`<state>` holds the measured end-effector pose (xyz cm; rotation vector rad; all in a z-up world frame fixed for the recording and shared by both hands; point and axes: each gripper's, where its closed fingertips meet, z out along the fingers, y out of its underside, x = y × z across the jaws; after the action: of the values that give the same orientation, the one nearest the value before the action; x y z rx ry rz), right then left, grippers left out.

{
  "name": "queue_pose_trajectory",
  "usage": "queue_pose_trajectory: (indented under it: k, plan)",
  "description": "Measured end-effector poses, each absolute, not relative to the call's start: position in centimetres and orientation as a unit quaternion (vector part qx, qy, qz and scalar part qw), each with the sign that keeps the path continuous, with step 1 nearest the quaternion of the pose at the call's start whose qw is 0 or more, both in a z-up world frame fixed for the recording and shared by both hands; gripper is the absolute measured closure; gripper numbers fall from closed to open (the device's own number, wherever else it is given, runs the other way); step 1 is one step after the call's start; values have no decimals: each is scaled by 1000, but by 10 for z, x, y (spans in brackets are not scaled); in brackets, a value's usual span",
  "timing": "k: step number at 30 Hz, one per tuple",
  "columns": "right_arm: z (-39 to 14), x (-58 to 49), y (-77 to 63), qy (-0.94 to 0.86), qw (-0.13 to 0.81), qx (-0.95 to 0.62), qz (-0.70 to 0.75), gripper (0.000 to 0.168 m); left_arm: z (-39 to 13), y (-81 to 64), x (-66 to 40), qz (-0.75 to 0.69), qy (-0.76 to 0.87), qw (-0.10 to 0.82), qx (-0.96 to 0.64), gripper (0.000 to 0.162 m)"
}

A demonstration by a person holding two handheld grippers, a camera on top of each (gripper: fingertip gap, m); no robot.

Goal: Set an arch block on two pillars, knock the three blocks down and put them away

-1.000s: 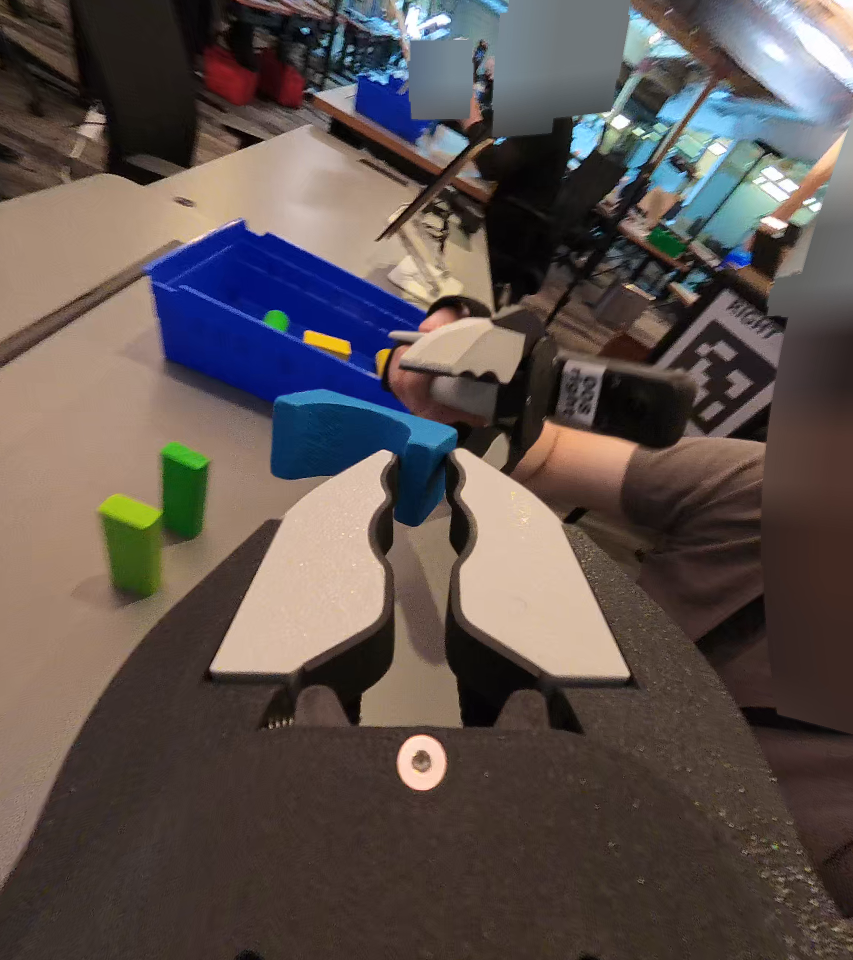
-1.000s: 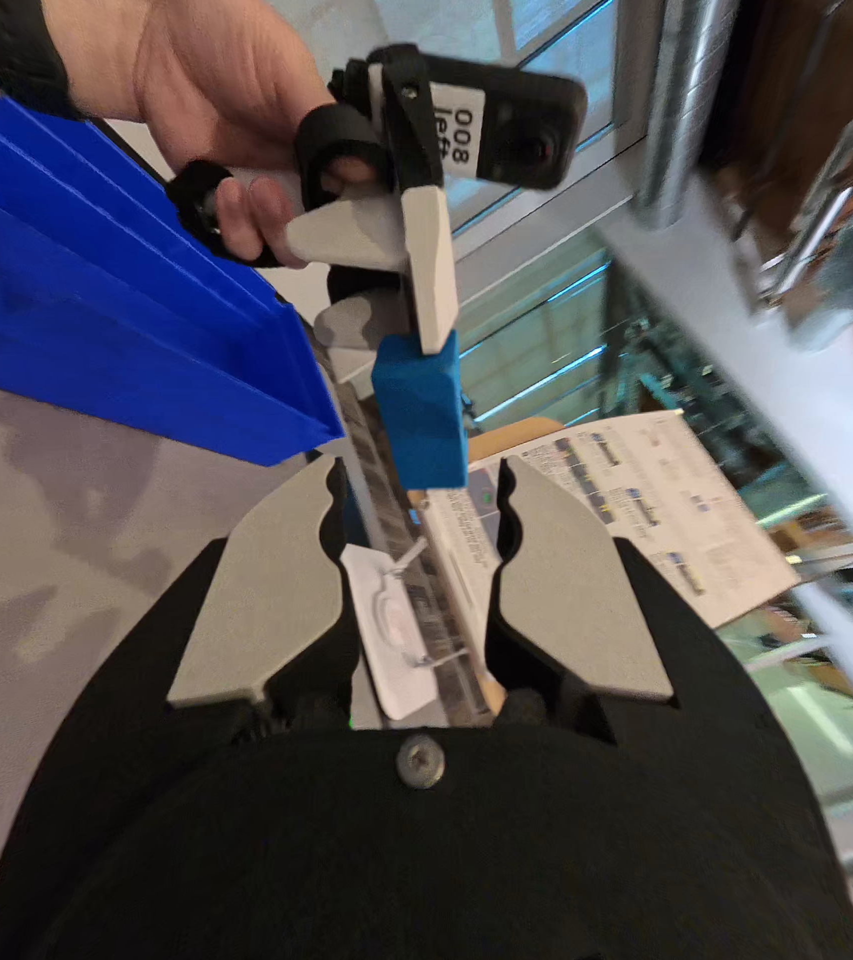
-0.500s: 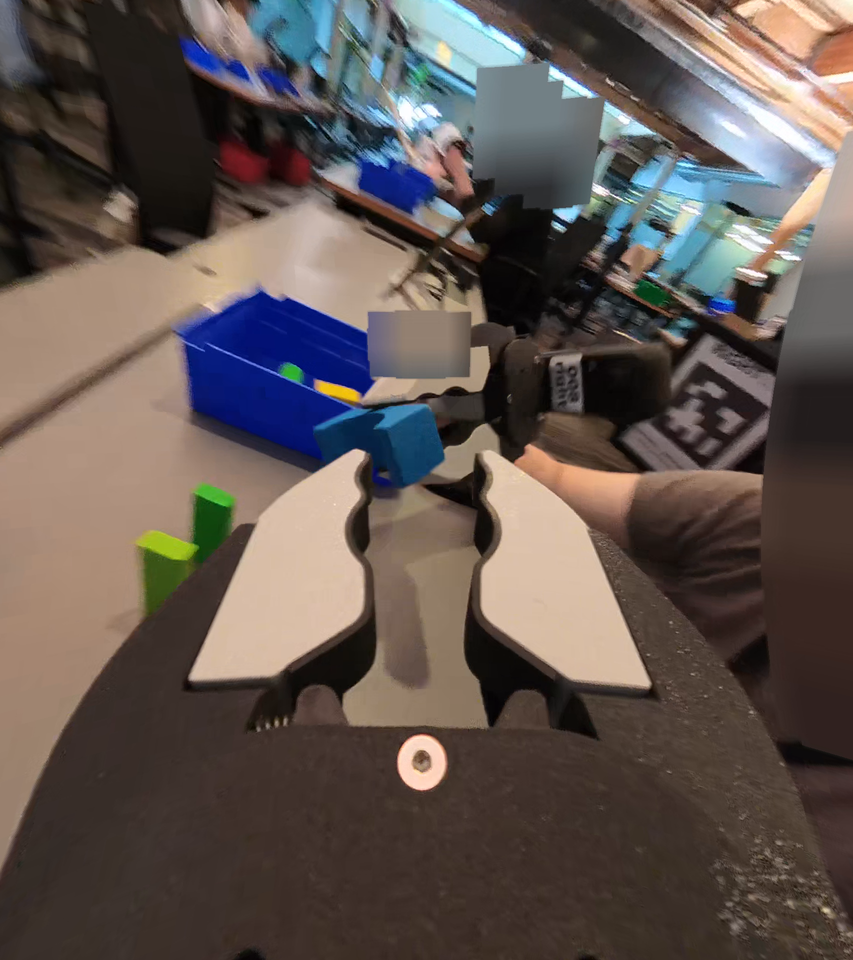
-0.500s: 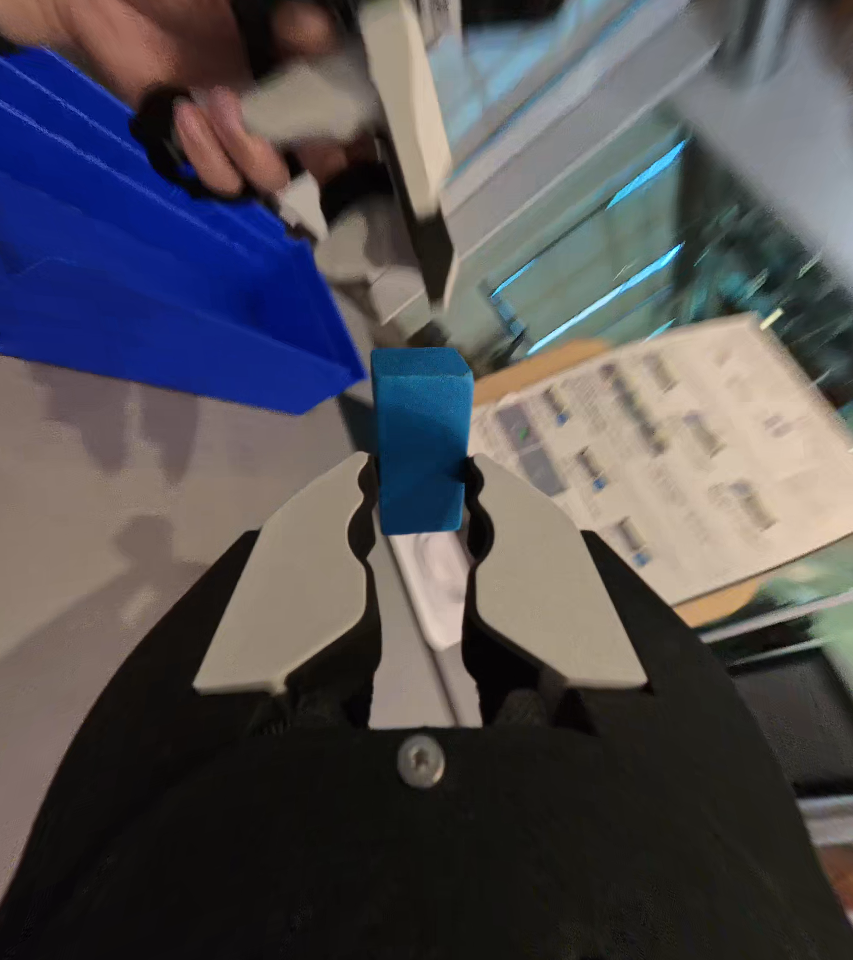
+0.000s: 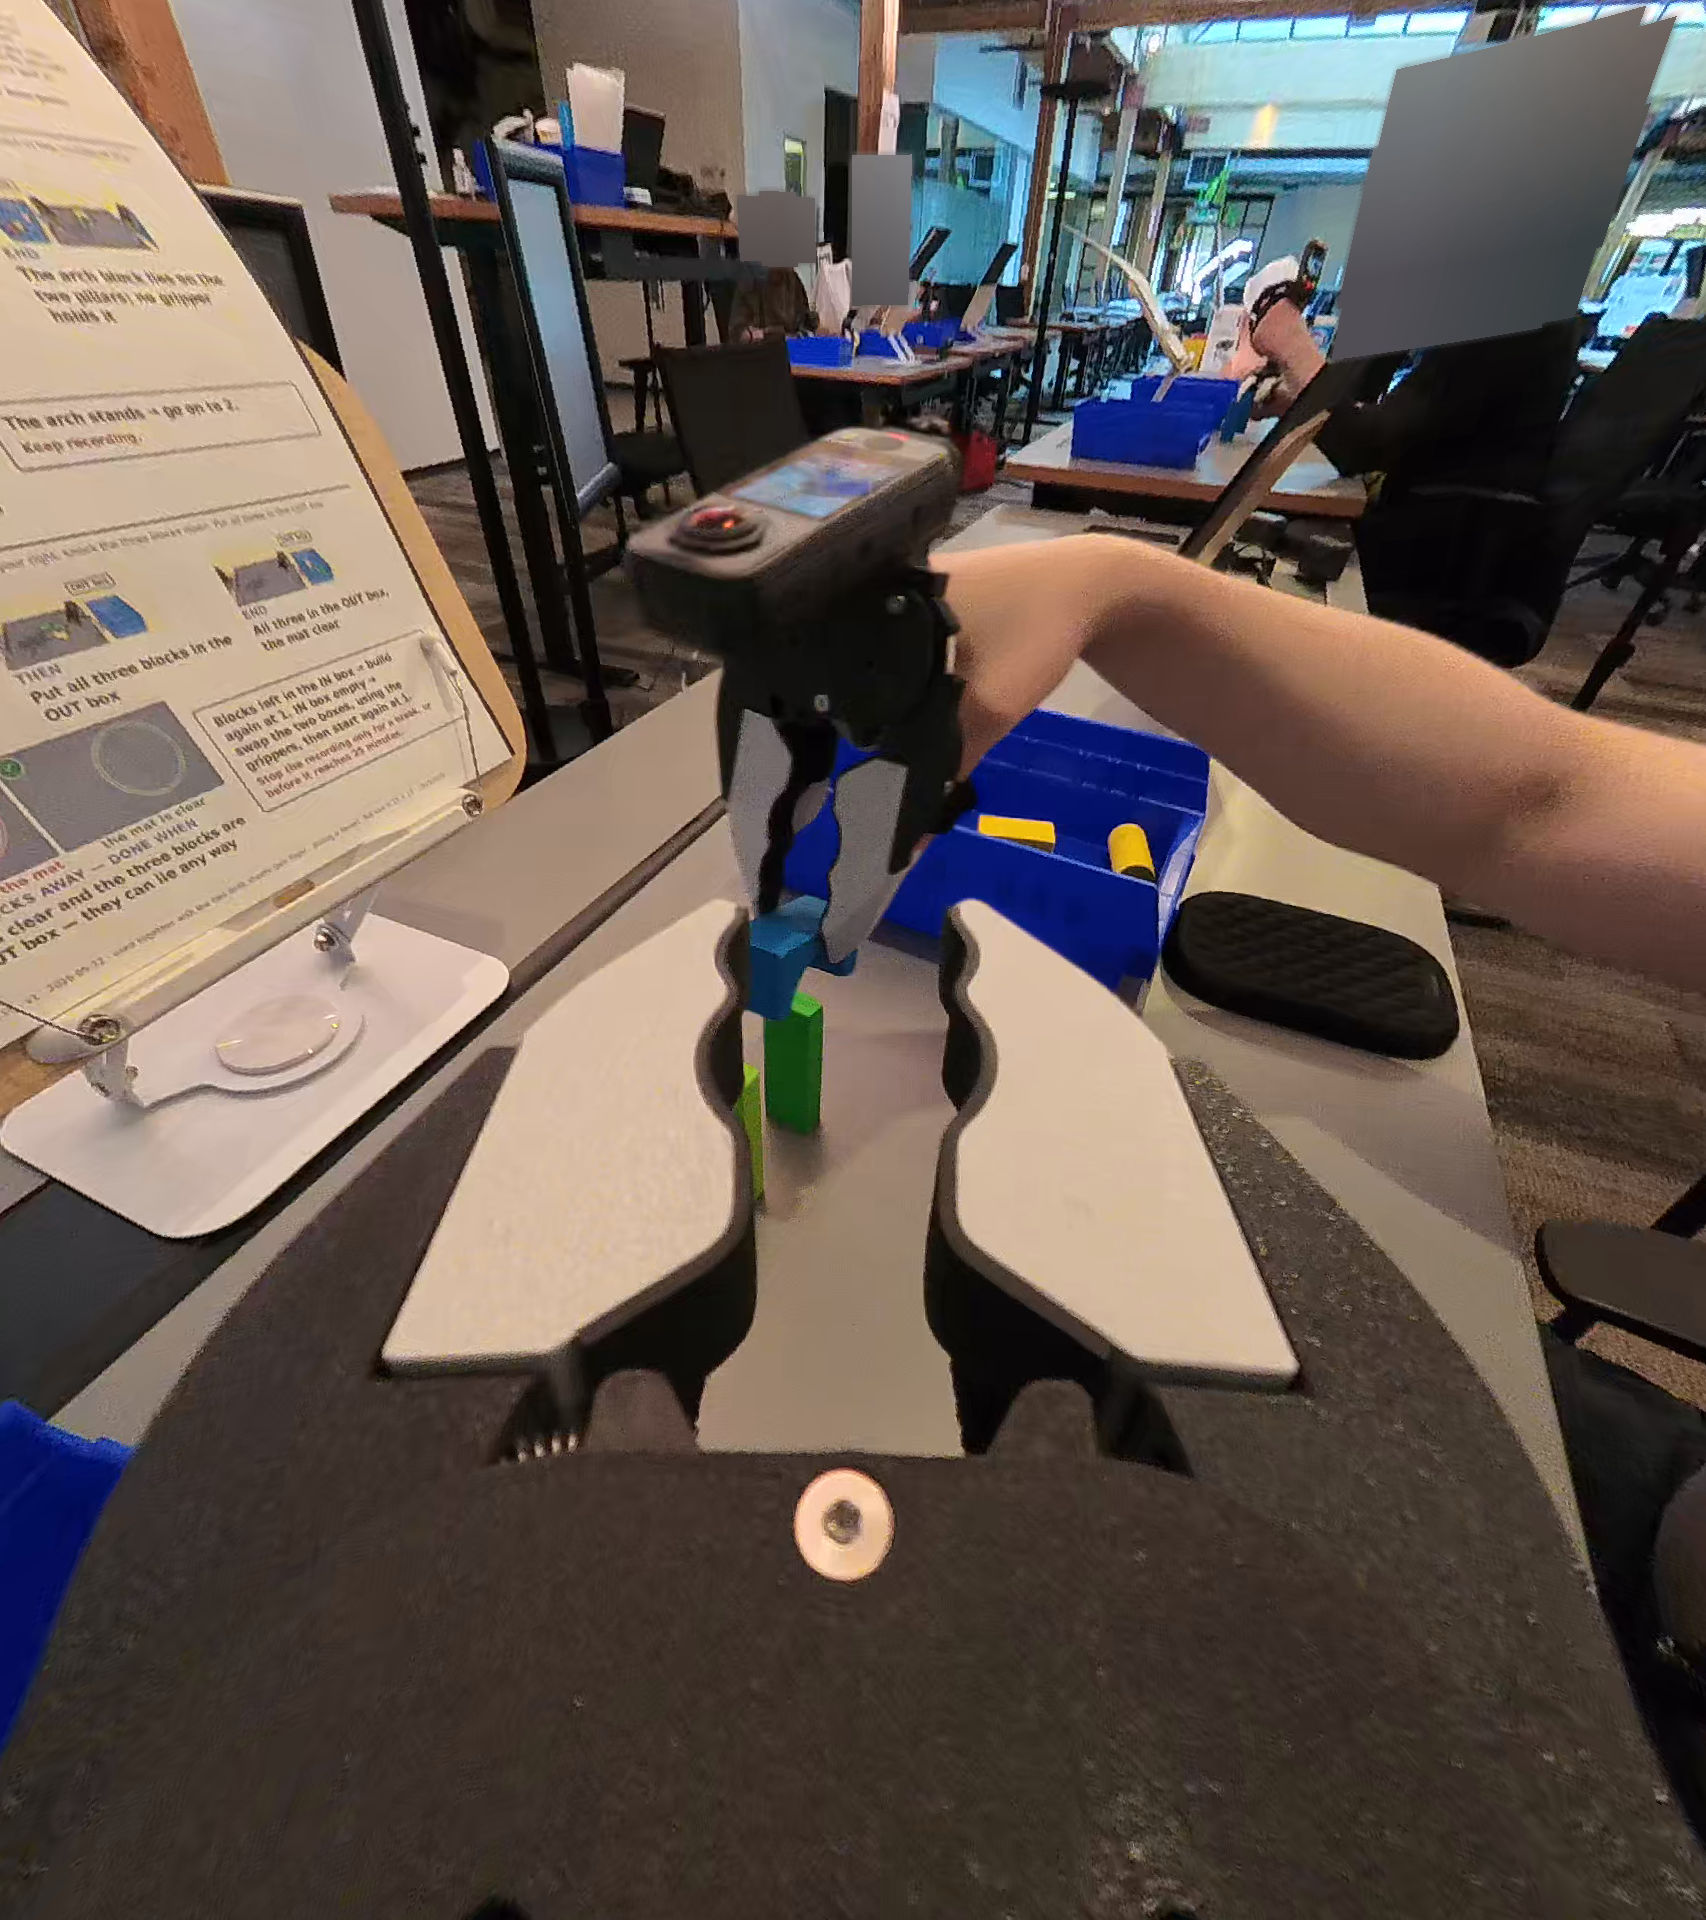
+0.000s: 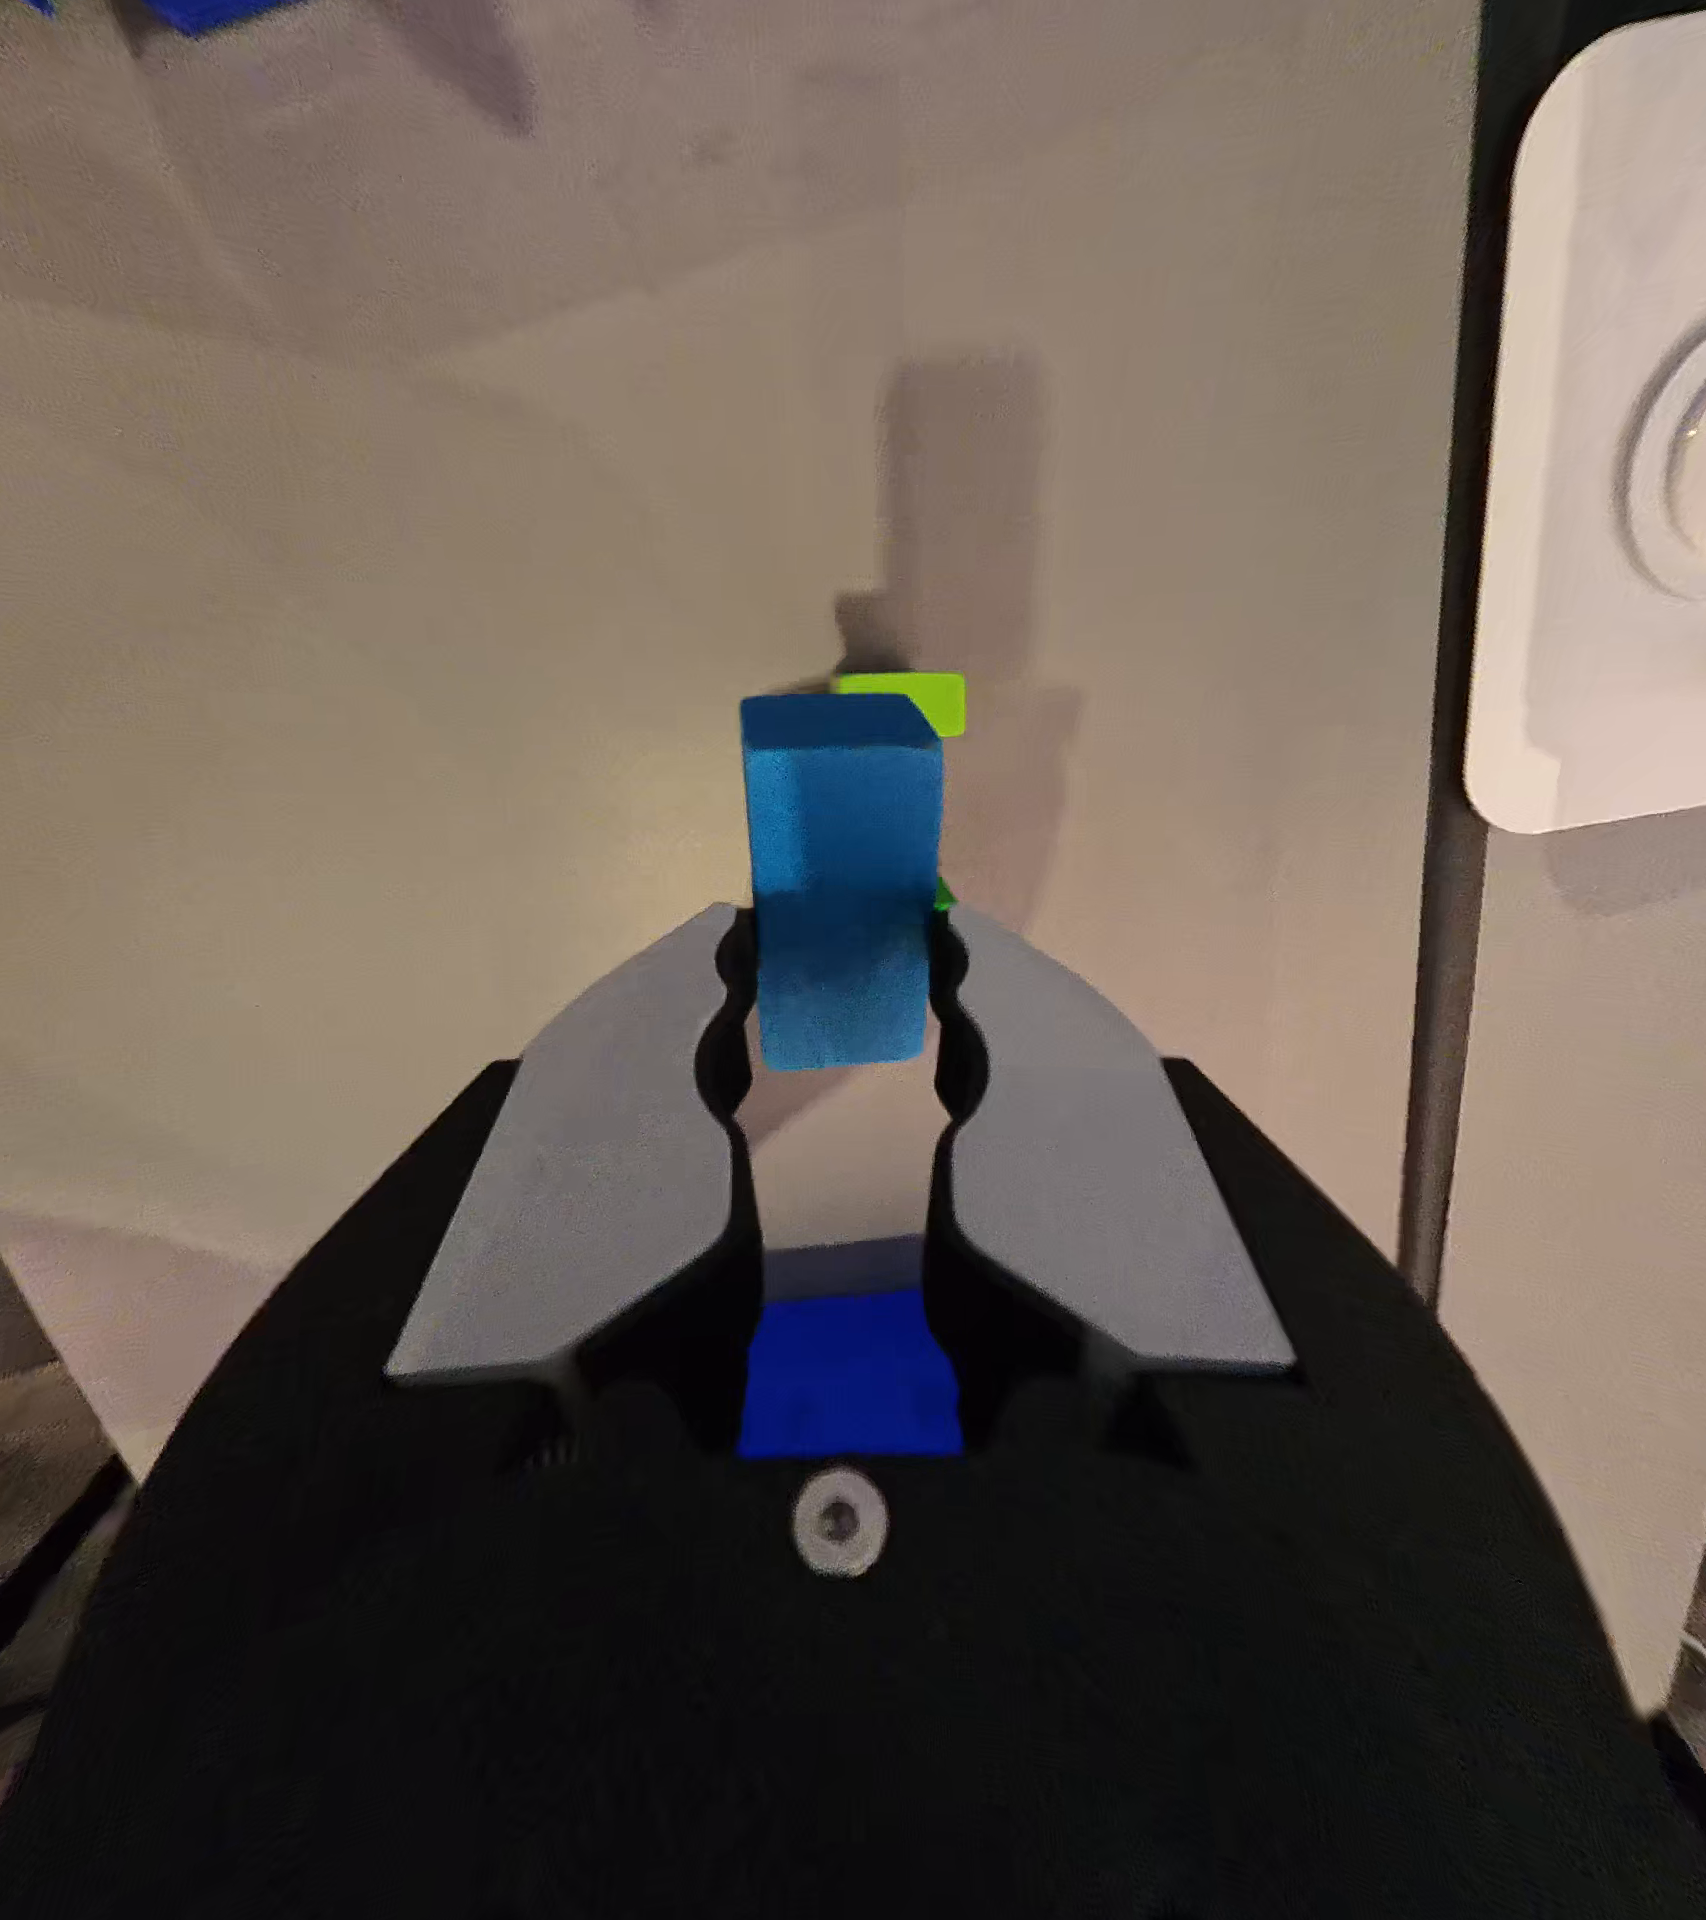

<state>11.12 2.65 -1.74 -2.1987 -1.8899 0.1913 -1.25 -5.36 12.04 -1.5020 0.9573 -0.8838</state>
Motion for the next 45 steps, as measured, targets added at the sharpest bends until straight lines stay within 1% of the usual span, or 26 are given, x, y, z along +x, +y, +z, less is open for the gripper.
queue_pose_trajectory:
  k: [4,10,27,29,31,32,36,39,40,41,42,43,45]
  plan:
    - [-35,110,33,-660,86,-745,50,135,115,-56,-11,-368,416,531,-640,126]
    - [-49,116,44,-664,77,-743,17,135,116,-54,-16,-369,411,532,-642,126]
    - [-55,111,46,-670,70,-739,-2,135,106,-57,-11,-361,430,509,-652,126]
    - [-54,110,45,-670,72,-739,0,131,105,-57,-11,-360,431,507,-654,124]
    - [-49,110,45,-668,83,-739,4,123,105,-57,-11,-359,431,506,-655,124]
    - [-44,109,44,-666,97,-739,10,122,105,-57,-11,-359,431,507,-654,124]
    - [-15,113,38,-633,201,-744,78,120,110,-57,-18,-356,424,517,-653,122]
    - [-6,136,38,-554,270,-774,146,121,119,-57,-28,-354,410,533,-650,121]
    - [-10,148,42,-517,282,-794,156,124,122,-57,-33,-353,405,539,-649,121]
    - [-17,160,49,-476,283,-817,162,137,124,-57,-37,-351,400,545,-648,121]
    - [-27,169,54,-434,275,-841,171,162,126,-57,-40,-349,396,550,-647,121]
    - [-40,176,58,-392,257,-864,182,168,128,-57,-44,-347,393,554,-647,121]
    - [-70,189,63,-334,218,-903,161,167,130,-57,-51,-342,387,559,-649,121]
